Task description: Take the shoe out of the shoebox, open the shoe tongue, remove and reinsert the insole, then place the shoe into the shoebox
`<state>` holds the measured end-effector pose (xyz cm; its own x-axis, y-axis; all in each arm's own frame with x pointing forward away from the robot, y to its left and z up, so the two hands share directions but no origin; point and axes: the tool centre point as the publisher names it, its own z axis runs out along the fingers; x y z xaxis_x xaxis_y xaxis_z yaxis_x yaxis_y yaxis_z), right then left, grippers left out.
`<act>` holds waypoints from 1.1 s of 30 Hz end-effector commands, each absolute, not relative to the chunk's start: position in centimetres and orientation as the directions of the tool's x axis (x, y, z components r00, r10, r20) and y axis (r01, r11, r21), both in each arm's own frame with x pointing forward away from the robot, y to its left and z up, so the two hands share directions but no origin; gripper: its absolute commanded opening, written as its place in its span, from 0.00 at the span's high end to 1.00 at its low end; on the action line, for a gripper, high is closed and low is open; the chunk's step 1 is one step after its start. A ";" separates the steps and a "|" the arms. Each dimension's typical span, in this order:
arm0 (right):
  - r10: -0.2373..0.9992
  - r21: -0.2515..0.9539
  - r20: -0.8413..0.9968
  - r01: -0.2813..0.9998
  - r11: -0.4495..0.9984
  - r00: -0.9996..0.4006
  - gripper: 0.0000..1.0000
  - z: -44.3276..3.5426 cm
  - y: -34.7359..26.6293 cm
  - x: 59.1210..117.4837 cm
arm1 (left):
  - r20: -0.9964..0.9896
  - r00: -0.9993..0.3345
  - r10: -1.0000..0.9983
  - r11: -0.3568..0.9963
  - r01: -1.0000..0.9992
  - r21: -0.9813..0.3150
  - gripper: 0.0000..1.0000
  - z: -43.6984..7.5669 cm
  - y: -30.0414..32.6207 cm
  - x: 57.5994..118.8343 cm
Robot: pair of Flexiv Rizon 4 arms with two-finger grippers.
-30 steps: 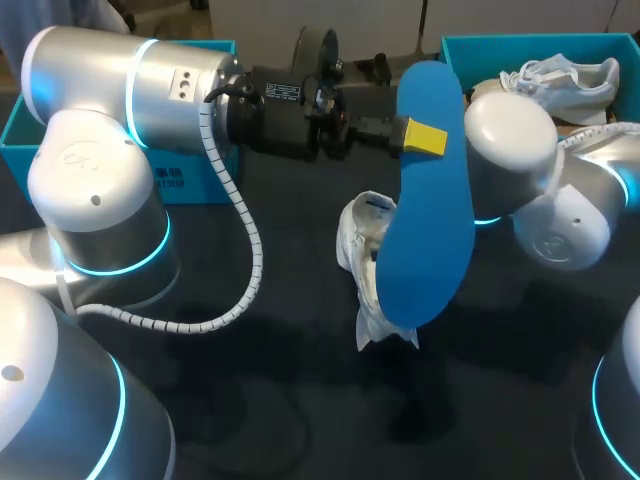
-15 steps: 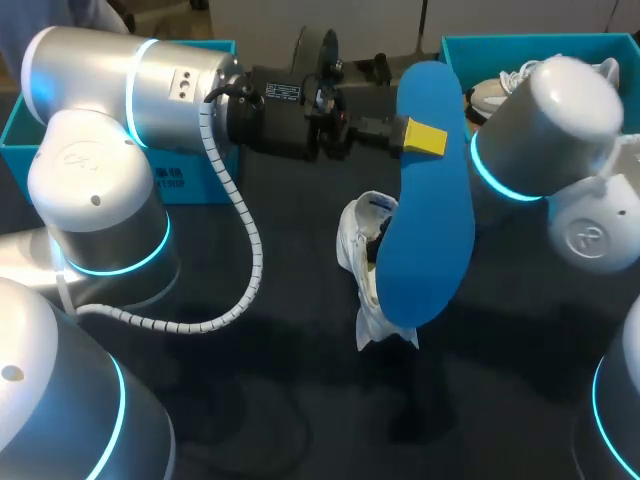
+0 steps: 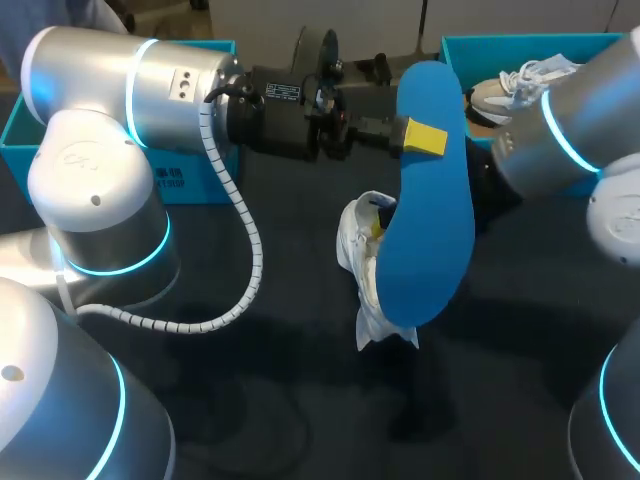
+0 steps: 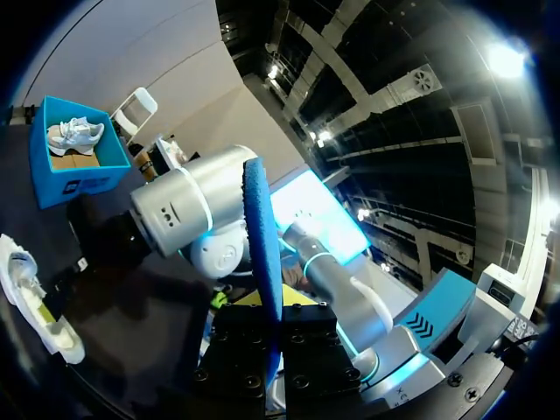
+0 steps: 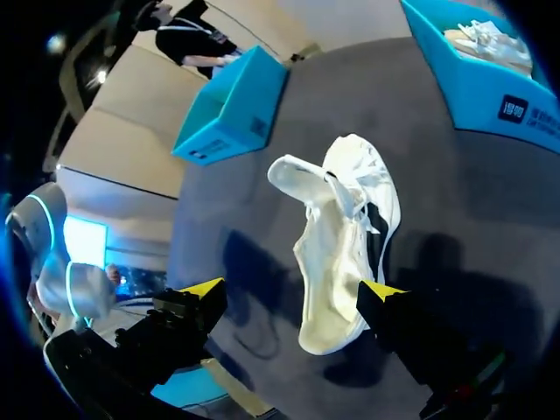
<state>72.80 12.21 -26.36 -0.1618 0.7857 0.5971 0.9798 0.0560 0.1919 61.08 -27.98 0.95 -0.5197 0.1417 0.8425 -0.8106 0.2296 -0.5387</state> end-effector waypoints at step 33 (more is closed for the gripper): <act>0.436 0.226 0.885 0.970 -0.095 -0.164 0.00 -19.8 7.5 72.6 | 0.842 -0.520 0.142 0.227 -0.811 -0.539 1.00 0.8 -28.0 61.0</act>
<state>72.93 8.63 -20.21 -0.1381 0.4930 0.8590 0.9719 -0.0994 0.2134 61.07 -27.98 0.95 -0.5197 0.1417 0.8425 -0.8106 0.2296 -0.5387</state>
